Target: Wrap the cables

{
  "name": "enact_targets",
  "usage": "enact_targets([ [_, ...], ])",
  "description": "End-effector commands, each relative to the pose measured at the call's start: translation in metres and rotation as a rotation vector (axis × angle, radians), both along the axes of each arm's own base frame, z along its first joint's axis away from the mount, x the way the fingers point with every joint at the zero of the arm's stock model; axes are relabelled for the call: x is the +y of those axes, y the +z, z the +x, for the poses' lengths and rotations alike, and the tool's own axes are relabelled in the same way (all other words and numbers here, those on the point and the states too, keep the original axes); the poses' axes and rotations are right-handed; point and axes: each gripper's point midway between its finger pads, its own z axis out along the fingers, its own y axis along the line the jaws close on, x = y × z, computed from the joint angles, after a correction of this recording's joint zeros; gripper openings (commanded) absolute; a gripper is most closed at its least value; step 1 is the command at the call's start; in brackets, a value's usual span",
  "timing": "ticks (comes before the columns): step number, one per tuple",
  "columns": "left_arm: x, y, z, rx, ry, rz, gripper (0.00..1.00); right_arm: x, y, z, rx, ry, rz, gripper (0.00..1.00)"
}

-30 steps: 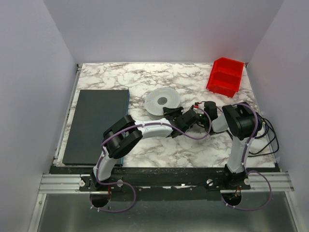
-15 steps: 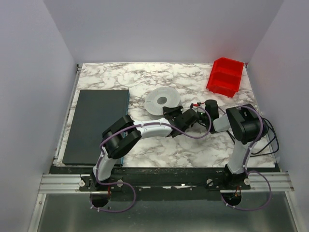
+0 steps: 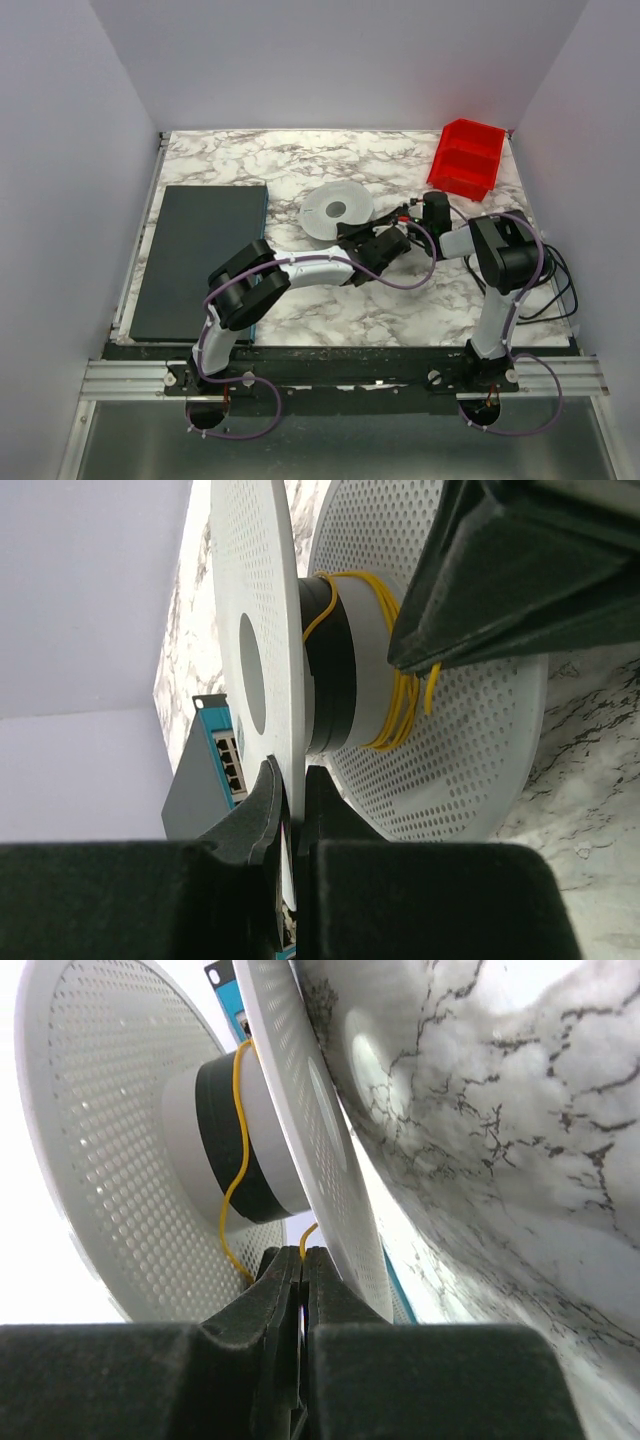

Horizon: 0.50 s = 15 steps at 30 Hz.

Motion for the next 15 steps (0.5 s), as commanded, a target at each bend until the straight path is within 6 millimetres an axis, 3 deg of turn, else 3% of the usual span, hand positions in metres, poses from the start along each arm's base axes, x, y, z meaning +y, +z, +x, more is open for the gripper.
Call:
enact_targets([
  [1, -0.004, -0.085, -0.046, 0.339, -0.046, -0.117, 0.0, -0.011, -0.029, 0.015, 0.064, -0.083, -0.093, 0.09],
  [8, -0.011, -0.088, -0.051, 0.349, -0.09, -0.117, 0.0, -0.011, -0.056, 0.027, 0.106, -0.128, -0.084, 0.1],
  [15, -0.014, -0.091, -0.056, 0.377, -0.123, -0.108, 0.0, -0.015, -0.063, 0.033, 0.117, -0.17, -0.098, 0.15],
])
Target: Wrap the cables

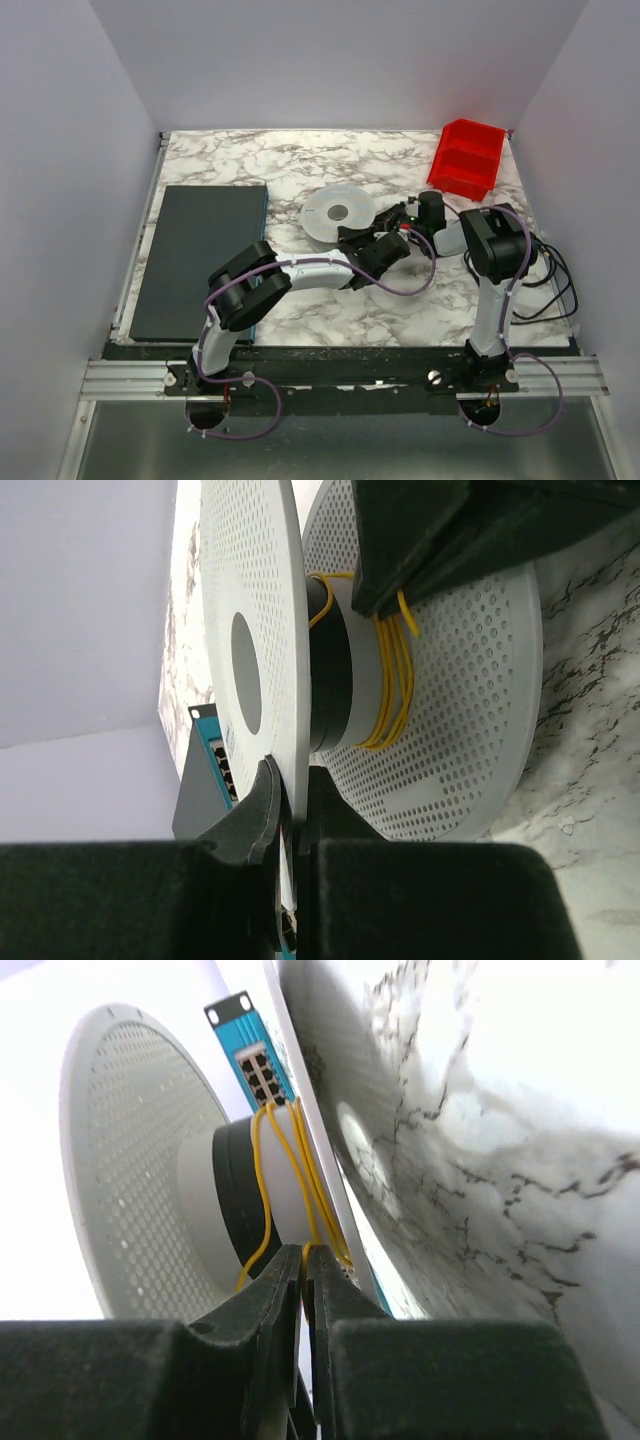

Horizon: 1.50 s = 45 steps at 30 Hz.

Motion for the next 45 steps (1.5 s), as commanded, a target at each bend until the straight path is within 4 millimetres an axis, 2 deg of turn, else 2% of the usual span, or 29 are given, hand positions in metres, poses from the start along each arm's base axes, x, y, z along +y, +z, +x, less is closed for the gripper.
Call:
enact_targets([
  [1, -0.011, -0.085, -0.05, 0.363, -0.058, -0.134, 0.0, -0.019, -0.044, 0.011, 0.128, -0.143, -0.084, 0.17],
  [13, -0.006, -0.102, -0.063, 0.434, -0.031, -0.117, 0.0, -0.023, -0.046, 0.008, 0.165, -0.197, -0.058, 0.27],
  [20, -0.003, -0.105, -0.065, 0.446, -0.021, -0.112, 0.0, -0.024, -0.035, 0.012, 0.151, -0.218, -0.039, 0.31],
  [24, -0.002, -0.107, -0.066, 0.454, -0.015, -0.111, 0.0, -0.034, -0.027, 0.018, 0.126, -0.23, -0.071, 0.35],
  [30, 0.0, -0.115, -0.069, 0.482, 0.006, -0.105, 0.0, -0.06, -0.011, 0.026, 0.066, -0.256, -0.143, 0.39],
  [33, 0.0, -0.118, -0.071, 0.497, 0.015, -0.108, 0.04, -0.071, 0.0, 0.03, 0.015, -0.261, -0.224, 0.41],
  [37, 0.001, -0.122, -0.076, 0.519, 0.029, -0.11, 0.14, -0.093, 0.001, 0.031, 0.005, -0.302, -0.371, 0.43],
  [43, 0.005, -0.124, -0.081, 0.537, 0.057, -0.116, 0.35, -0.107, 0.002, 0.026, -0.006, -0.306, -0.401, 0.43],
  [45, 0.005, -0.122, -0.08, 0.535, 0.057, -0.116, 0.36, -0.108, 0.004, 0.025, -0.019, -0.301, -0.408, 0.43],
])
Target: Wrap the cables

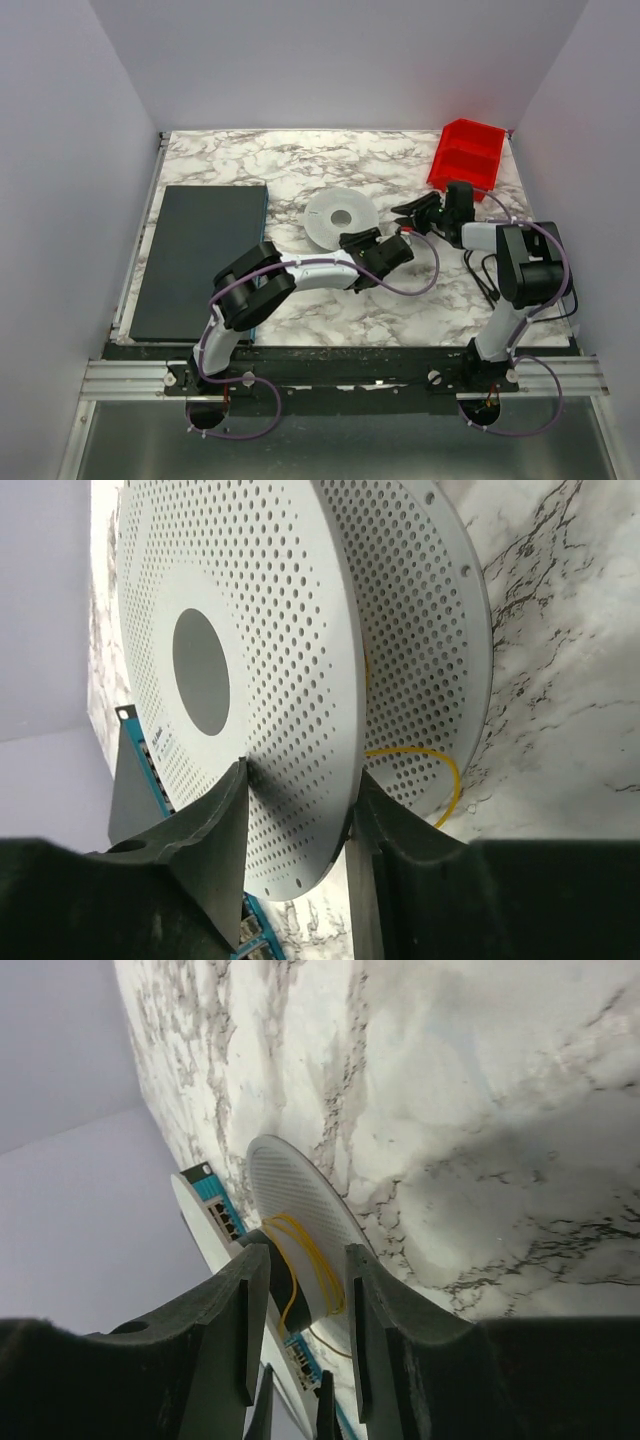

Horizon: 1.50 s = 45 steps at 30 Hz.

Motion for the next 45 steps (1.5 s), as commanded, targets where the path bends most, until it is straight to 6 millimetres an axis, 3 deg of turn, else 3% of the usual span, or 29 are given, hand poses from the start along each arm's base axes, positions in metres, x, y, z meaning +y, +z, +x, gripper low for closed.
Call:
enact_targets([
  [1, 0.016, -0.097, -0.064, 0.425, 0.064, -0.08, 0.38, -0.014, -0.006, -0.006, 0.011, -0.005, -0.082, 0.43],
  [11, 0.006, -0.081, -0.063, 0.424, 0.077, -0.134, 0.56, -0.02, 0.008, -0.009, -0.035, 0.034, -0.171, 0.43],
  [22, -0.006, -0.053, -0.056, 0.422, 0.09, -0.231, 0.98, -0.021, 0.025, -0.011, -0.092, 0.097, -0.24, 0.46],
  [38, -0.016, 0.004, -0.037, 0.417, 0.079, -0.374, 0.98, -0.024, 0.062, -0.006, -0.181, 0.125, -0.301, 0.57],
  [45, -0.022, 0.034, -0.032, 0.394, 0.059, -0.442, 0.98, -0.029, 0.072, -0.009, -0.189, 0.13, -0.341, 0.7],
])
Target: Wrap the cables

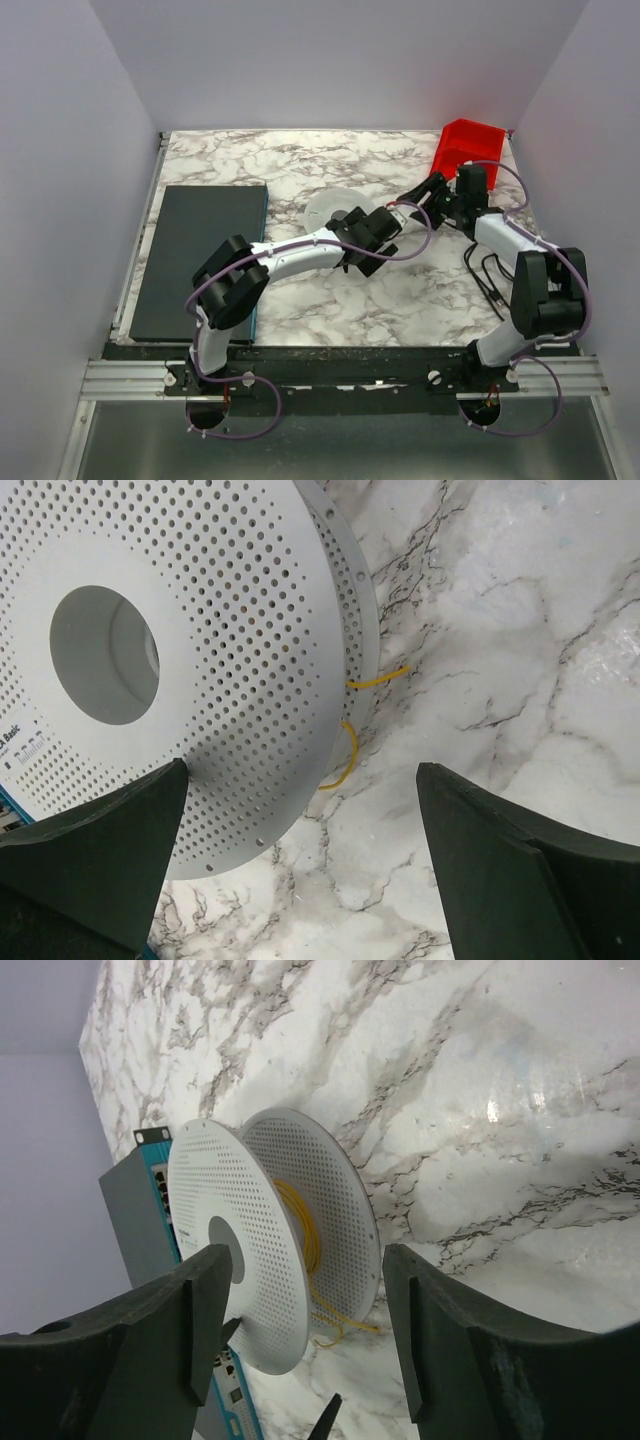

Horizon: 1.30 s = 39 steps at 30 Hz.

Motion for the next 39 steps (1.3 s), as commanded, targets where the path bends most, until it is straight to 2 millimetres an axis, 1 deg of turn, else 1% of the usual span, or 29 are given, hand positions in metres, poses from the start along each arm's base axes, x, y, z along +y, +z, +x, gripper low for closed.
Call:
enact_targets([
  [1, -0.002, 0.026, -0.01, 0.051, -0.004, -0.072, 0.99, -0.009, 0.021, 0.005, -0.047, -0.009, -0.052, 0.72],
  [3, -0.003, 0.038, -0.006, 0.041, 0.002, -0.1, 0.98, -0.009, 0.024, 0.004, -0.051, -0.007, -0.06, 0.75],
  [5, -0.004, 0.055, 0.0, 0.025, 0.012, -0.142, 0.98, -0.011, 0.028, 0.002, -0.057, -0.008, -0.073, 0.79],
  [7, -0.004, 0.075, 0.006, 0.01, 0.026, -0.191, 0.99, -0.013, 0.034, 0.001, -0.069, -0.012, -0.085, 0.83],
  [10, 0.0, 0.112, 0.014, -0.02, 0.059, -0.28, 0.98, -0.016, 0.044, -0.003, -0.084, -0.015, -0.101, 0.85],
  [13, 0.013, 0.149, 0.017, -0.047, 0.12, -0.371, 0.98, -0.019, 0.059, -0.009, -0.114, -0.021, -0.122, 0.87],
  [15, 0.024, 0.164, 0.015, -0.029, 0.178, -0.441, 0.98, -0.02, 0.07, -0.015, -0.14, -0.018, -0.144, 0.88],
  [17, 0.036, 0.173, 0.011, 0.004, 0.224, -0.503, 0.99, -0.02, 0.077, -0.022, -0.157, -0.017, -0.178, 0.9],
  [18, 0.044, 0.174, 0.01, 0.007, 0.251, -0.519, 0.98, -0.018, 0.081, -0.027, -0.161, -0.013, -0.186, 0.91],
  [19, 0.051, 0.178, 0.007, 0.006, 0.271, -0.541, 0.98, -0.016, 0.085, -0.031, -0.171, -0.007, -0.194, 0.93],
  [20, 0.06, 0.176, 0.005, 0.009, 0.294, -0.553, 0.99, -0.013, 0.089, -0.036, -0.183, 0.0, -0.206, 1.0],
  [21, 0.068, 0.18, 0.003, 0.003, 0.313, -0.574, 0.99, -0.011, 0.092, -0.04, -0.196, -0.008, -0.238, 1.0],
  [23, 0.083, 0.18, -0.003, 0.002, 0.34, -0.607, 0.98, -0.004, 0.099, -0.05, -0.221, -0.005, -0.289, 1.0],
  [26, 0.096, 0.187, -0.013, -0.013, 0.361, -0.683, 0.98, 0.009, 0.109, -0.059, -0.261, 0.012, -0.319, 1.0],
  [28, 0.105, 0.189, -0.016, -0.031, 0.389, -0.713, 0.99, 0.015, 0.112, -0.063, -0.271, 0.023, -0.333, 1.0],
  [34, 0.12, 0.184, -0.022, -0.031, 0.429, -0.733, 0.99, 0.012, 0.113, -0.068, -0.285, 0.006, -0.378, 1.0],
  [39, 0.126, 0.189, -0.025, -0.051, 0.423, -0.759, 0.99, 0.01, 0.107, -0.07, -0.268, 0.004, -0.39, 1.0],
])
